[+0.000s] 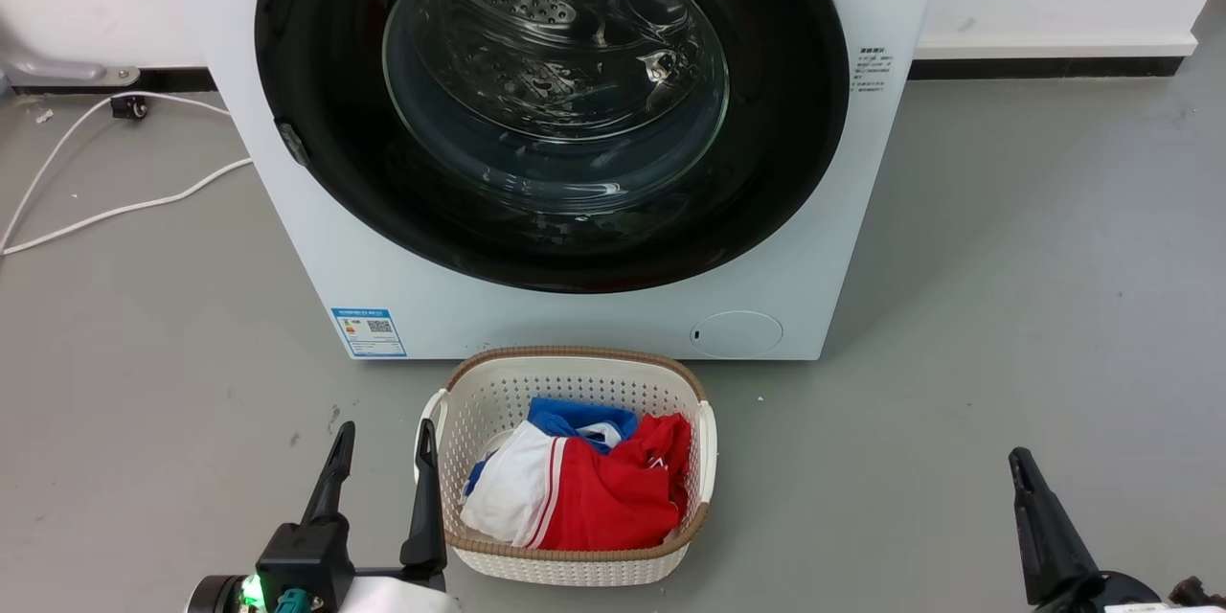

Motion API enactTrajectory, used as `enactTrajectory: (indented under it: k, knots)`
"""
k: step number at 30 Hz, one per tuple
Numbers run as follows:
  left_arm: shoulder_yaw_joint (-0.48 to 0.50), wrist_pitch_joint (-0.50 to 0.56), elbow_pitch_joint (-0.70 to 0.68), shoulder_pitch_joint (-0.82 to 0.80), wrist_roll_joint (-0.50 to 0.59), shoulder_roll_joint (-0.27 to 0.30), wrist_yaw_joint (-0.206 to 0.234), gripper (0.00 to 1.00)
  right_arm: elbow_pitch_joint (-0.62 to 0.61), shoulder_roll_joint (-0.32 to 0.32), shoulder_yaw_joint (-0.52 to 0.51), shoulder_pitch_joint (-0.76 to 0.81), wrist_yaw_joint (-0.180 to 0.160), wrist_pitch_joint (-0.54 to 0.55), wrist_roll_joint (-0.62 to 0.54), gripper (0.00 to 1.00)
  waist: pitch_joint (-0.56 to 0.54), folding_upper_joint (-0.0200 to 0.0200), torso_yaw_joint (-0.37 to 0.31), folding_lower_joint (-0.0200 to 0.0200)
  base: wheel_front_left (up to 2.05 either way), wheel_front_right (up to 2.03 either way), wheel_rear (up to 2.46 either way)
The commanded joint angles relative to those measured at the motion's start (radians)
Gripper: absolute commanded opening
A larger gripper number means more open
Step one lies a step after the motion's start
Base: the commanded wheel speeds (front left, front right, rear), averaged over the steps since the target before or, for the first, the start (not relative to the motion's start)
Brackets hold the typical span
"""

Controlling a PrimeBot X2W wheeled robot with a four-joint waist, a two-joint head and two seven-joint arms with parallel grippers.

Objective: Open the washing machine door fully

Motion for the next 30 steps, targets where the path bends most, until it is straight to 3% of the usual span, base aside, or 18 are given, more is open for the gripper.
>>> enactTrajectory:
  k: [1,8,15,30]
  knots:
    - [0.001,-0.003,-0.005,0.008,0.002,-0.001,0.007,1.0,-0.003,0.003,-0.01,-0.005,0.0,0.01,0.017,0.0,0.002,0.0,0.0,0.0,0.0,0.0,0.0]
    - [-0.004,-0.003,-0.012,-0.002,0.004,-0.001,0.01,1.0,0.032,0.004,-0.084,-0.066,0.0,0.047,0.075,0.0,0.019,0.0,0.003,0.0,0.0,0.0,0.0]
    - [-0.009,-0.003,-0.033,-0.037,0.01,-0.001,0.014,1.0,0.098,-0.014,-0.189,-0.22,0.0,0.103,0.059,0.0,0.09,0.0,0.01,0.0,0.0,0.0,0.0]
    - [-0.02,-0.003,-0.086,-0.16,0.023,-0.001,0.018,1.0,0.279,-0.18,-0.319,-0.654,0.0,0.217,0.018,0.0,0.301,0.0,0.04,0.0,0.0,0.0,0.0]
